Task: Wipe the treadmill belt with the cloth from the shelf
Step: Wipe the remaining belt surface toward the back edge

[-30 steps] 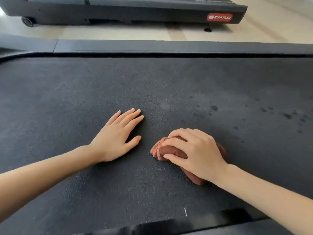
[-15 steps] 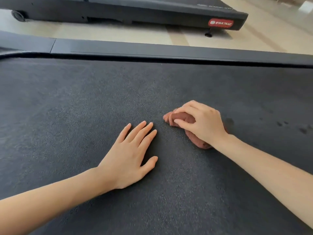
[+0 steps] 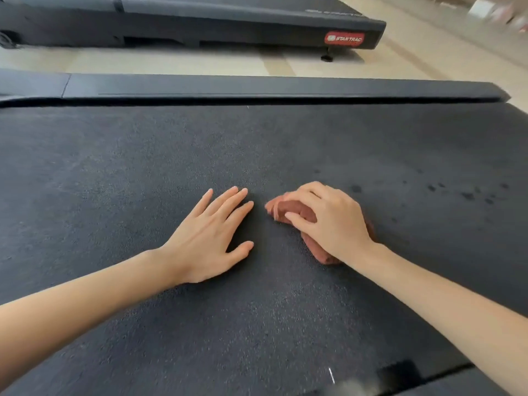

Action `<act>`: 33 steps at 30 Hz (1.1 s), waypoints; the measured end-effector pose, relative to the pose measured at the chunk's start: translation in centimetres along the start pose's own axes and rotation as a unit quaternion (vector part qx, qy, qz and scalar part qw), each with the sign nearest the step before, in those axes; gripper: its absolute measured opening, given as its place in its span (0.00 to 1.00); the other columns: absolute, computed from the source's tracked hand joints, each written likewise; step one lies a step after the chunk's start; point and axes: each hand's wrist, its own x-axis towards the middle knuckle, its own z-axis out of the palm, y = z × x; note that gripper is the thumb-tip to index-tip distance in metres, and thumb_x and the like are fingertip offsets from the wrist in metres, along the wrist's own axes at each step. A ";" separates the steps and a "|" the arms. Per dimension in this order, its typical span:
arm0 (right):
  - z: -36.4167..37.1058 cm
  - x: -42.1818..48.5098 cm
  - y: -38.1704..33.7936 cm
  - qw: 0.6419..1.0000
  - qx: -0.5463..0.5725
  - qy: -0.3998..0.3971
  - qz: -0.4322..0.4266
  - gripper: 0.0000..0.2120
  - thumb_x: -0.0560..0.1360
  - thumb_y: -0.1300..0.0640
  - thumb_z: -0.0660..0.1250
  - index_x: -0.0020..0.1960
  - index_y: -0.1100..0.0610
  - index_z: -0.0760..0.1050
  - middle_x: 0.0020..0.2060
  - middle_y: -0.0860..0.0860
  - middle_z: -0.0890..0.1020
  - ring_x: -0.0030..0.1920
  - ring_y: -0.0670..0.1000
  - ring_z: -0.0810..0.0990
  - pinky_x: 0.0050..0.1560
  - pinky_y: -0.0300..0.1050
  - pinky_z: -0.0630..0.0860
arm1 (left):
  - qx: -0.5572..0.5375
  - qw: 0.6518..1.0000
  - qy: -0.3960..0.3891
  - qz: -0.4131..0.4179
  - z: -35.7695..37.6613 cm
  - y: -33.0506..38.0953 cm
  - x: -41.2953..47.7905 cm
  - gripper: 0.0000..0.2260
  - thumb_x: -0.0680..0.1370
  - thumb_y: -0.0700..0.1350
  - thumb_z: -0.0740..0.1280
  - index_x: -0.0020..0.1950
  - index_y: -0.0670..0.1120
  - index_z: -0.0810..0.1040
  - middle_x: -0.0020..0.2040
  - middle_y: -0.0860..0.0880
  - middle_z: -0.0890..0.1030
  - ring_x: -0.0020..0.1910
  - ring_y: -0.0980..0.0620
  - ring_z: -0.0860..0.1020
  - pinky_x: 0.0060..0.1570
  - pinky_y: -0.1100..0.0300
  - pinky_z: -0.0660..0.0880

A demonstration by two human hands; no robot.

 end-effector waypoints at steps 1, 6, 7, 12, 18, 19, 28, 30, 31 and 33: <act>-0.8 -1.7 0.1 1.000 0.000 0.002 -0.024 0.12 0.73 0.46 0.63 0.52 0.48 0.80 0.48 0.46 0.80 0.44 0.49 0.79 0.42 0.41 0.71 | -0.002 1.000 0.002 0.006 -0.2 0.5 0.7 0.34 0.76 0.63 0.48 0.74 0.43 0.64 0.76 0.45 0.61 0.76 0.48 0.55 0.73 0.47 0.48; -1.1 -1.9 2.4 0.999 -0.005 0.018 -0.039 0.12 0.72 0.45 0.63 0.50 0.48 0.81 0.46 0.45 0.81 0.41 0.48 0.80 0.40 0.41 0.72 | -0.031 1.000 -0.003 -0.002 1.1 3.0 3.8 0.38 0.73 0.66 0.40 0.78 0.46 0.54 0.78 0.49 0.52 0.77 0.53 0.45 0.73 0.53 0.37; -0.6 -0.9 2.8 0.999 -0.005 0.021 -0.028 0.11 0.71 0.45 0.64 0.50 0.47 0.81 0.45 0.44 0.81 0.41 0.49 0.80 0.39 0.41 0.72 | -0.037 0.999 -0.004 -0.006 1.5 3.2 4.2 0.38 0.73 0.66 0.40 0.78 0.46 0.54 0.78 0.49 0.52 0.77 0.53 0.45 0.73 0.54 0.36; 1.6 6.5 7.1 0.995 -0.007 -0.007 0.095 0.10 0.74 0.46 0.67 0.54 0.45 0.79 0.51 0.46 0.80 0.52 0.50 0.79 0.44 0.42 0.68 | -0.054 0.998 0.022 -0.008 2.3 3.0 4.3 0.34 0.76 0.65 0.48 0.75 0.46 0.62 0.76 0.49 0.60 0.76 0.53 0.52 0.73 0.53 0.43; 2.4 9.7 9.0 0.988 -0.035 -0.032 0.150 0.13 0.77 0.45 0.62 0.60 0.46 0.76 0.57 0.48 0.78 0.58 0.52 0.76 0.49 0.45 0.70 | -0.070 0.997 0.024 -0.008 2.3 2.8 4.4 0.34 0.75 0.65 0.50 0.74 0.46 0.65 0.76 0.49 0.62 0.75 0.54 0.54 0.74 0.52 0.46; 2.2 9.2 8.9 0.987 -0.036 -0.032 0.151 0.13 0.77 0.46 0.62 0.60 0.46 0.76 0.58 0.48 0.78 0.58 0.53 0.76 0.50 0.45 0.70 | -0.067 0.997 0.024 -0.008 2.4 2.8 4.4 0.34 0.75 0.65 0.50 0.74 0.46 0.65 0.76 0.49 0.61 0.75 0.54 0.54 0.74 0.52 0.46; -3.1 -4.9 5.4 0.997 -0.027 -0.008 0.068 0.12 0.75 0.45 0.65 0.54 0.49 0.80 0.50 0.45 0.80 0.46 0.49 0.79 0.43 0.38 0.69 | -0.040 0.999 0.003 0.011 1.9 3.4 4.8 0.36 0.74 0.65 0.46 0.75 0.44 0.63 0.76 0.47 0.61 0.76 0.50 0.54 0.74 0.48 0.46; -4.6 -8.1 4.8 1.000 -0.011 -0.015 0.026 0.15 0.75 0.42 0.62 0.54 0.49 0.80 0.50 0.45 0.80 0.48 0.47 0.78 0.46 0.39 0.71 | -0.024 0.999 -0.001 0.038 1.7 4.0 5.5 0.36 0.75 0.65 0.44 0.76 0.45 0.61 0.77 0.49 0.59 0.76 0.51 0.51 0.74 0.47 0.45; -5.0 -9.0 4.8 1.000 -0.003 -0.020 0.007 0.16 0.75 0.41 0.61 0.54 0.49 0.80 0.51 0.45 0.80 0.49 0.47 0.78 0.47 0.40 0.71 | -0.021 0.999 0.000 0.047 1.6 4.5 5.9 0.36 0.75 0.65 0.44 0.76 0.46 0.60 0.77 0.50 0.58 0.77 0.51 0.51 0.74 0.46 0.45; -5.2 -9.2 5.0 1.000 0.011 -0.020 -0.011 0.15 0.74 0.41 0.62 0.53 0.48 0.81 0.49 0.45 0.80 0.48 0.46 0.78 0.47 0.43 0.73 | -0.031 0.998 -0.006 0.049 1.8 5.7 6.7 0.36 0.74 0.66 0.42 0.77 0.47 0.59 0.77 0.51 0.56 0.77 0.52 0.49 0.75 0.47 0.44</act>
